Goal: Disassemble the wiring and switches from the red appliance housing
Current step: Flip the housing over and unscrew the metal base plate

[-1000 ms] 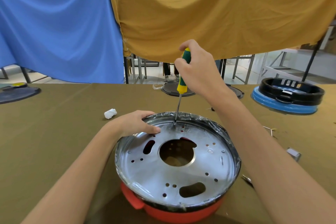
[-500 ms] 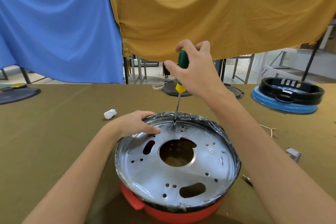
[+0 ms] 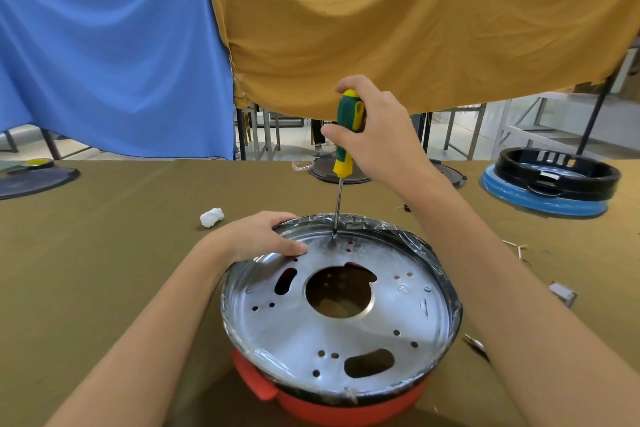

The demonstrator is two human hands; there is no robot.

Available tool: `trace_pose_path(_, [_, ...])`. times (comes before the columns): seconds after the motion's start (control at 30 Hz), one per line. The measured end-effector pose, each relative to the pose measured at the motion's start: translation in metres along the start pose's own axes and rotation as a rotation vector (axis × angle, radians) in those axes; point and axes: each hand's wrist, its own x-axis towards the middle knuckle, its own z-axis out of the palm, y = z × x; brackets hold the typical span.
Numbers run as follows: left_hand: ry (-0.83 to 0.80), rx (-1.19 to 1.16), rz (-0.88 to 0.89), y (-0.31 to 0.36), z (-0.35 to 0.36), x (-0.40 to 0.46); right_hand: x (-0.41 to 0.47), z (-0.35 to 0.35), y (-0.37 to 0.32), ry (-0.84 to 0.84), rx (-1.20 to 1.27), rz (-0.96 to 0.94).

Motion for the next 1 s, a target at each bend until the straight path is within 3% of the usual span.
trace_pose_path(0.13, [-0.007, -0.008, 0.01, -0.001, 0.0, 0.0, 0.002, -0.007, 0.0, -0.085, 0.196, 0.063])
trace_pose_path(0.37, [0.004, 0.003, -0.004, 0.0, 0.0, 0.001, 0.0, -0.005, 0.002, 0.015, -0.169, 0.01])
trace_pose_path(0.63, [-0.005, -0.018, 0.007, -0.001, -0.001, 0.0, 0.001, -0.009, -0.001, -0.047, 0.071, 0.039])
trace_pose_path(1.0, [0.003, 0.006, 0.007, 0.001, 0.0, -0.001, 0.0, -0.005, -0.002, -0.057, -0.005, -0.021])
